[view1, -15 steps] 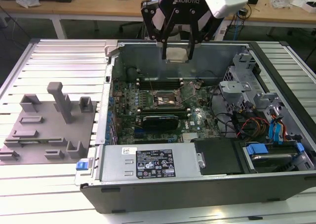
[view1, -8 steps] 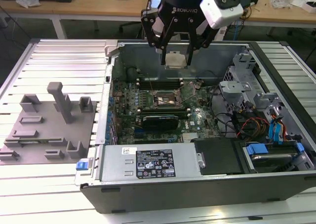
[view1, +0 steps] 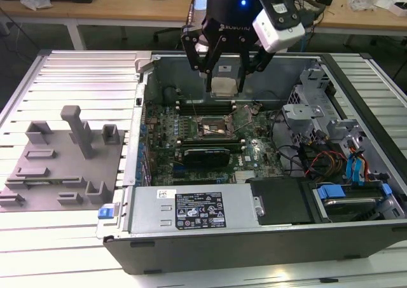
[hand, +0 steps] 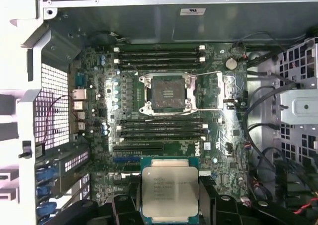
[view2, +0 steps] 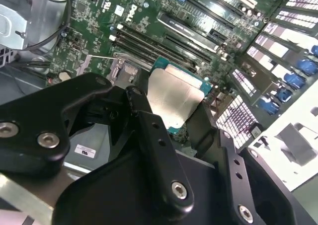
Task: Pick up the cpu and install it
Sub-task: 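Pick up the cpu and move it towards the insertion slot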
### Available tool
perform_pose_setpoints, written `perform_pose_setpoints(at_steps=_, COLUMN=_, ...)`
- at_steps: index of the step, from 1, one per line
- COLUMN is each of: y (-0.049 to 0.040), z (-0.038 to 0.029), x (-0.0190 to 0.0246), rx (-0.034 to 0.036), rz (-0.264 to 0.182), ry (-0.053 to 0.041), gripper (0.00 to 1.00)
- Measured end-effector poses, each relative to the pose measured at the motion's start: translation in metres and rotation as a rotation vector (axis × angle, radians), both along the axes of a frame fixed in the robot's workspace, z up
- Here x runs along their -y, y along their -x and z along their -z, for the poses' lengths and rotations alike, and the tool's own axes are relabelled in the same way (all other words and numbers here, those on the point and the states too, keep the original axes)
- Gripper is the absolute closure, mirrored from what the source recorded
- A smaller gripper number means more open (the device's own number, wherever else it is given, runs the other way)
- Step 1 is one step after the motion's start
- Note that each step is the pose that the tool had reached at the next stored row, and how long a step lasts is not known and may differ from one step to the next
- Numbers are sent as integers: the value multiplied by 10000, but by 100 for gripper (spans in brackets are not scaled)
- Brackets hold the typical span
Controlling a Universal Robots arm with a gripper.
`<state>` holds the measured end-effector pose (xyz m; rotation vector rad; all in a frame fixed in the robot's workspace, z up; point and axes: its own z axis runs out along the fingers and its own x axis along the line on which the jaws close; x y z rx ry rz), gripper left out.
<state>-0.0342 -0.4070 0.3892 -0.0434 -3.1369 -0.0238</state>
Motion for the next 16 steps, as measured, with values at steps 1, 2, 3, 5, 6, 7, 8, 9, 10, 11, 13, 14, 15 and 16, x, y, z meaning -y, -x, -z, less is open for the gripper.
perform_pose_setpoints(at_steps=1, y=-1, z=28, x=-16, rx=-8, rz=1, ry=-1, gripper=45)
perform_pose_setpoints(at_steps=2, y=-2, z=52, x=-28, rx=-16, rz=0, ry=-1, gripper=45)
perform_pose_setpoints(at_steps=3, y=-3, z=67, x=-35, rx=-24, rz=-1, ry=-1, gripper=45)
perform_pose_setpoints(at_steps=5, y=-4, z=91, x=-44, rx=-36, rz=-1, ry=-1, gripper=45)
perform_pose_setpoints(at_steps=6, y=-4, z=101, x=-48, rx=-42, rz=-1, ry=0, gripper=45)
perform_pose_setpoints(at_steps=7, y=-5, z=114, x=-52, rx=-49, rz=-1, ry=0, gripper=45)
perform_pose_setpoints(at_steps=8, y=-6, z=125, x=-54, rx=-56, rz=0, ry=-2, gripper=45)
perform_pose_setpoints(at_steps=9, y=-7, z=137, x=-57, rx=-65, rz=2, ry=0, gripper=45)
perform_pose_setpoints(at_steps=10, y=-9, z=146, x=-58, rx=-74, rz=1, ry=1, gripper=45)
perform_pose_setpoints(at_steps=11, y=-11, z=154, x=-59, rx=-80, rz=0, ry=0, gripper=45)
perform_pose_setpoints(at_steps=13, y=-16, z=170, x=-59, rx=-98, rz=-1, ry=-1, gripper=45)
perform_pose_setpoints(at_steps=14, y=-20, z=183, x=-60, rx=-115, rz=-1, ry=-1, gripper=45)
perform_pose_setpoints(at_steps=15, y=-23, z=191, x=-60, rx=-127, rz=0, ry=-1, gripper=45)
perform_pose_setpoints(at_steps=16, y=-26, z=200, x=-60, rx=-137, rz=0, ry=0, gripper=45)
